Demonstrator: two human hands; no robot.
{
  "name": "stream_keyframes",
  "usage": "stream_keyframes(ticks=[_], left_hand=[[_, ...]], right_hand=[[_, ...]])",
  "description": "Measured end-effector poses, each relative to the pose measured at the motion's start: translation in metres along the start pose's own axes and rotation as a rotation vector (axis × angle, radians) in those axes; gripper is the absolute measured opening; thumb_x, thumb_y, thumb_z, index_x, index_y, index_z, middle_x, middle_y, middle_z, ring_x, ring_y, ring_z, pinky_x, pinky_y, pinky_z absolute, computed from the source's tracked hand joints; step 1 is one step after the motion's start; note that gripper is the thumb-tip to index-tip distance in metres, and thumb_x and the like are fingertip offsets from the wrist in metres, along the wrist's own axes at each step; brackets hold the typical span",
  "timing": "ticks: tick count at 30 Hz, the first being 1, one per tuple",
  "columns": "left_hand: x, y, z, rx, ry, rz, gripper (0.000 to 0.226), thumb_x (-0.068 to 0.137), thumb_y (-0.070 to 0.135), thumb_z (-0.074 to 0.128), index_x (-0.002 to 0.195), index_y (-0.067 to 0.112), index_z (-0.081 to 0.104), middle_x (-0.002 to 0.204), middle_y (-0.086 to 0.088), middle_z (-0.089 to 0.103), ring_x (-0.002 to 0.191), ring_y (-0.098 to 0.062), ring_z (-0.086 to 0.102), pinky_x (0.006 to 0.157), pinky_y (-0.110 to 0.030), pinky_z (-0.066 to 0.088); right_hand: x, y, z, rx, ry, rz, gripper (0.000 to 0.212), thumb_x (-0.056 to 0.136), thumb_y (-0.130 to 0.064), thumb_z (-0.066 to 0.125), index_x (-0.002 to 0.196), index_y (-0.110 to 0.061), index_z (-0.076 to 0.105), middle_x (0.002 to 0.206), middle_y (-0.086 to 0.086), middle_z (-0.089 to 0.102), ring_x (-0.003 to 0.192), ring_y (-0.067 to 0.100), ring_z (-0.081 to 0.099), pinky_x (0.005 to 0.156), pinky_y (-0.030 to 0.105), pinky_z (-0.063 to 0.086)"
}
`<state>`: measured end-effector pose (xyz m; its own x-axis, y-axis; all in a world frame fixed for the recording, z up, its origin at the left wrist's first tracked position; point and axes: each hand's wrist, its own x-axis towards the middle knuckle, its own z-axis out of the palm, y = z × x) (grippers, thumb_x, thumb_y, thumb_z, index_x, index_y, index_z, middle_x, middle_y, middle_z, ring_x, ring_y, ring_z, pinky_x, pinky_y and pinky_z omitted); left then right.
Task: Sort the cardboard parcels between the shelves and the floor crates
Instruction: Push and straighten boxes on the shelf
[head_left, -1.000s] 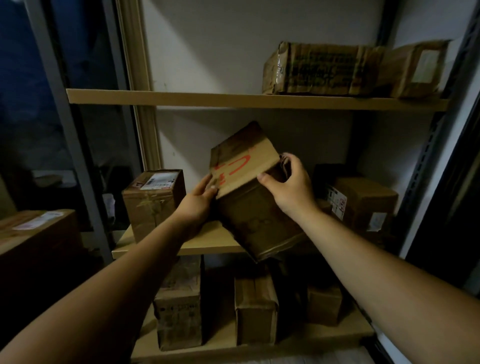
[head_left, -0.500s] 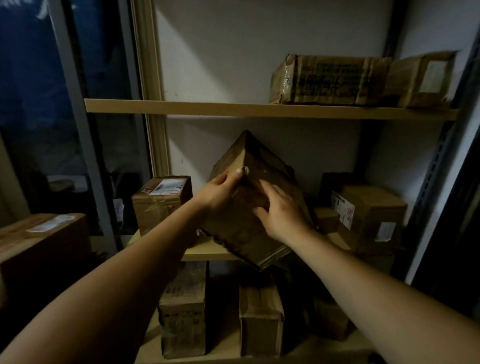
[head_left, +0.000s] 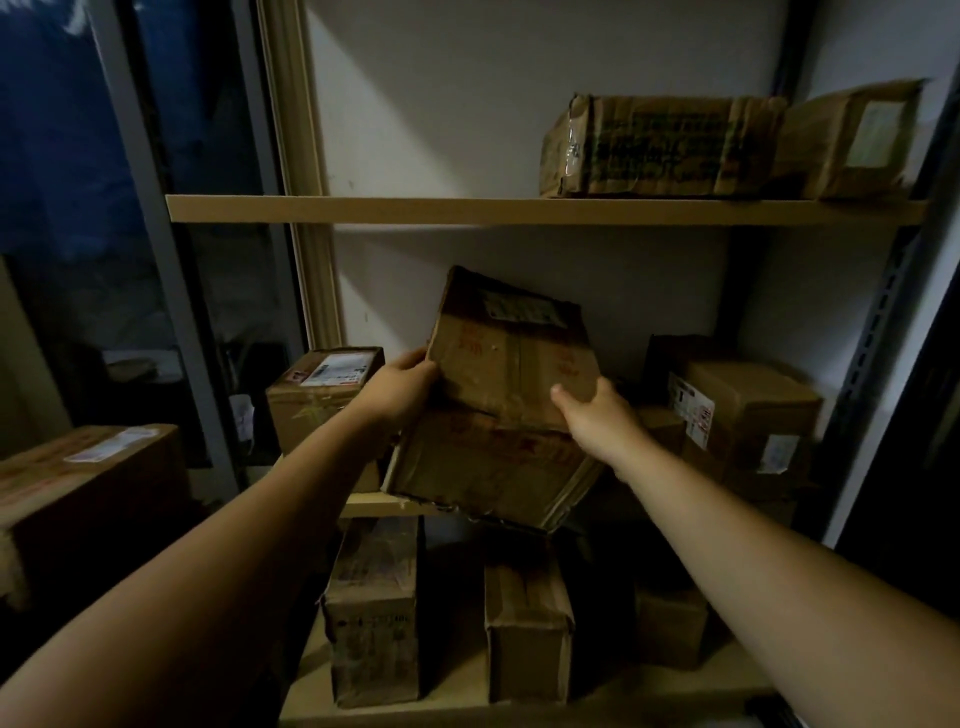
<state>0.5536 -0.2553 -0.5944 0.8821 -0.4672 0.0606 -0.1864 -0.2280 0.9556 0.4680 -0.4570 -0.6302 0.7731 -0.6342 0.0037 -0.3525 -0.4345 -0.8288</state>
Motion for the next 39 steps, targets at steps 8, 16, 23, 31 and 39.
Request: stream_keyframes(ticks=[8,16,23,31,39], left_hand=[[-0.013,-0.040,-0.011,-0.111,-0.054,-0.167,0.053,0.091,0.025,0.057,0.139,0.030,0.035,0.110,-0.004,0.058,0.092,-0.028,0.063,0.065,-0.044,0.056],[-0.033,-0.083,-0.009,-0.188,-0.020,-0.043,0.059,0.082,0.010,0.069,0.127,0.033,0.037,0.115,-0.006,0.055,0.103,-0.029,0.061,0.068,-0.034,0.055],[-0.057,-0.109,0.001,-0.238,-0.031,0.008,0.054,0.082,0.006,0.066,0.106,0.048,0.042,0.125,0.000,0.048,0.105,-0.025,0.060,0.065,-0.034,0.057],[-0.063,-0.103,0.003,-0.267,-0.015,0.032,0.053,0.084,0.009,0.064,0.105,0.053,0.042,0.125,0.002,0.048,0.105,-0.025,0.059,0.066,-0.035,0.057],[-0.017,-0.055,0.002,-0.158,0.089,0.092,0.048,0.093,0.019,0.055,0.139,0.025,0.042,0.119,0.004,0.057,0.096,-0.012,0.062,0.077,-0.030,0.054]], right_hand=[[-0.014,0.011,0.000,0.163,-0.038,-0.046,0.049,0.086,-0.031,0.069,0.126,-0.016,0.046,0.125,0.004,0.055,0.102,0.018,0.052,0.069,0.026,0.041],[-0.054,0.040,0.012,0.187,0.015,-0.080,0.073,0.085,-0.022,0.070,0.143,-0.018,0.026,0.138,0.005,0.046,0.126,0.025,0.046,0.101,0.041,0.042],[-0.078,0.066,0.026,0.235,0.033,-0.071,0.087,0.085,-0.017,0.069,0.150,-0.024,0.012,0.146,0.005,0.036,0.132,0.025,0.039,0.101,0.040,0.040],[-0.079,0.062,0.023,0.283,0.048,-0.118,0.085,0.086,-0.017,0.067,0.151,-0.024,0.013,0.149,0.002,0.033,0.135,0.022,0.036,0.104,0.038,0.037],[-0.040,0.009,0.011,0.318,0.132,-0.248,0.070,0.092,-0.030,0.061,0.149,-0.019,0.022,0.145,0.001,0.038,0.132,0.020,0.039,0.100,0.031,0.036]])
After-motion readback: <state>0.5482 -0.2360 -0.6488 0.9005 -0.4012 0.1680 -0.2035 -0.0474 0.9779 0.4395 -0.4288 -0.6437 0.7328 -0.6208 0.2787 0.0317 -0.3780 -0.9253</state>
